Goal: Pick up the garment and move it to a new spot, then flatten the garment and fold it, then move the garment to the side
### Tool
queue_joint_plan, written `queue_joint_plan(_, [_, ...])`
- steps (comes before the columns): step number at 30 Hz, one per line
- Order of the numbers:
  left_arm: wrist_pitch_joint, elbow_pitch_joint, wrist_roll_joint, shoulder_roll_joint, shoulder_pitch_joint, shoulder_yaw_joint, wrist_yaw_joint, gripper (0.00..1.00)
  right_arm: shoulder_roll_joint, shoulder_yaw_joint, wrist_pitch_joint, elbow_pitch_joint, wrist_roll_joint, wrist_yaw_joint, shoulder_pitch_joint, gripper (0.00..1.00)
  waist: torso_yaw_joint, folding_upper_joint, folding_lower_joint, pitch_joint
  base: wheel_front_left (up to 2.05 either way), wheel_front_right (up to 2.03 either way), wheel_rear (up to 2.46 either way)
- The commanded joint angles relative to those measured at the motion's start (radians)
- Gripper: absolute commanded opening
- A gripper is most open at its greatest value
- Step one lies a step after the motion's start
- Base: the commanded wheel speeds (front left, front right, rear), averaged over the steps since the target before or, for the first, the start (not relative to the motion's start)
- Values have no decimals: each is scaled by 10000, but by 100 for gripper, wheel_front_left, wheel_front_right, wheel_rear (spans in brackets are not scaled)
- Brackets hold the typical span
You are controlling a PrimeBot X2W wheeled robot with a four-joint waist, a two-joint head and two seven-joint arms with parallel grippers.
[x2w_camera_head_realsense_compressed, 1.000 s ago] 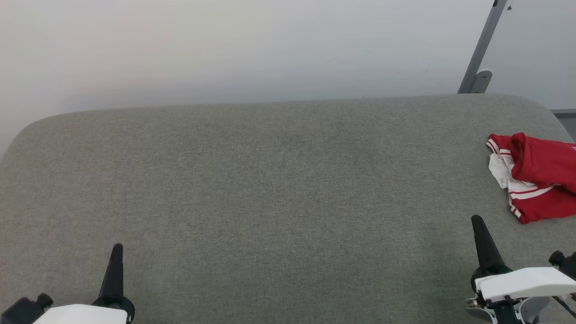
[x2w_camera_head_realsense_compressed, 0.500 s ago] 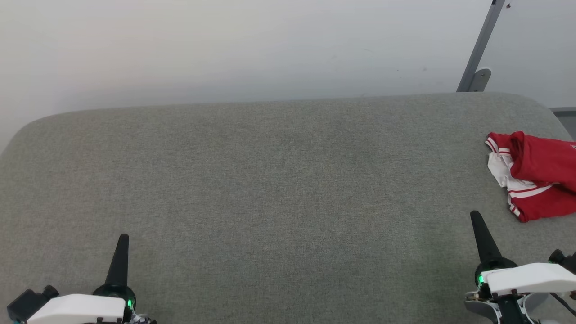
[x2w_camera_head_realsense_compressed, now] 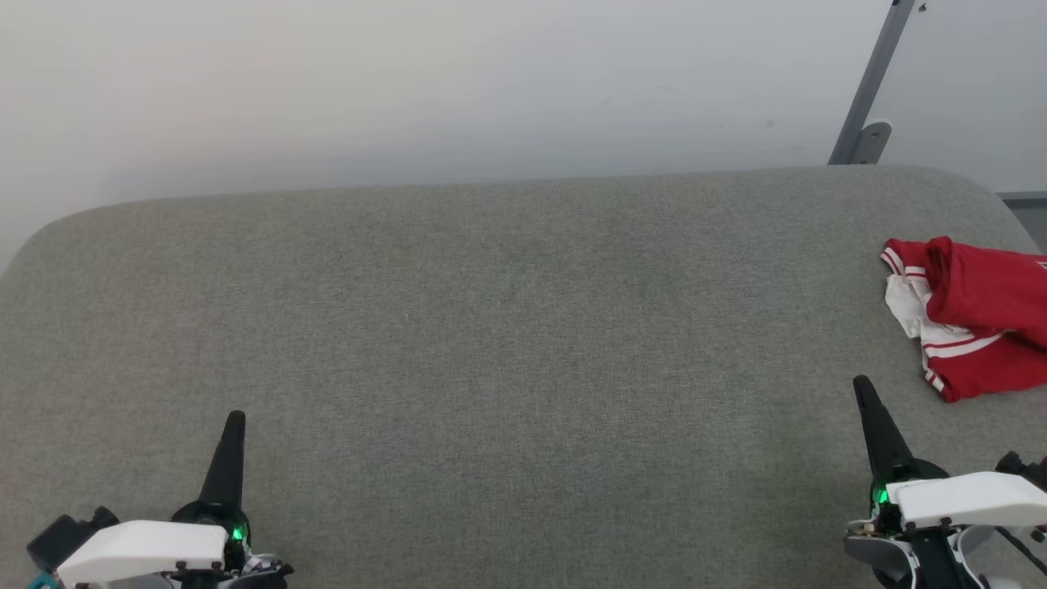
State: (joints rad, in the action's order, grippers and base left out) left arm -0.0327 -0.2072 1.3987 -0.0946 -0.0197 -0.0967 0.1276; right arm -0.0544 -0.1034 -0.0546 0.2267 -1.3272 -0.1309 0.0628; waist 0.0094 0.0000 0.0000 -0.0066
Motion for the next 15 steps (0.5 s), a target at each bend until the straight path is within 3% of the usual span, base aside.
queue_joint_plan(1, [-75, 28, 212, -3, -264, -32, 39, 0, 22, -34, -66, -43, -197, 1, 200, 0, -2, 0, 0, 2, 0, 0, 0])
queue_joint_plan(15, [-396, -167, 1093, 175, -577, -82, 46, 0, 36, -76, -321, 65, -1392, 2, 338, 0, -39, 0, 0, 40, 0, 0, 0])
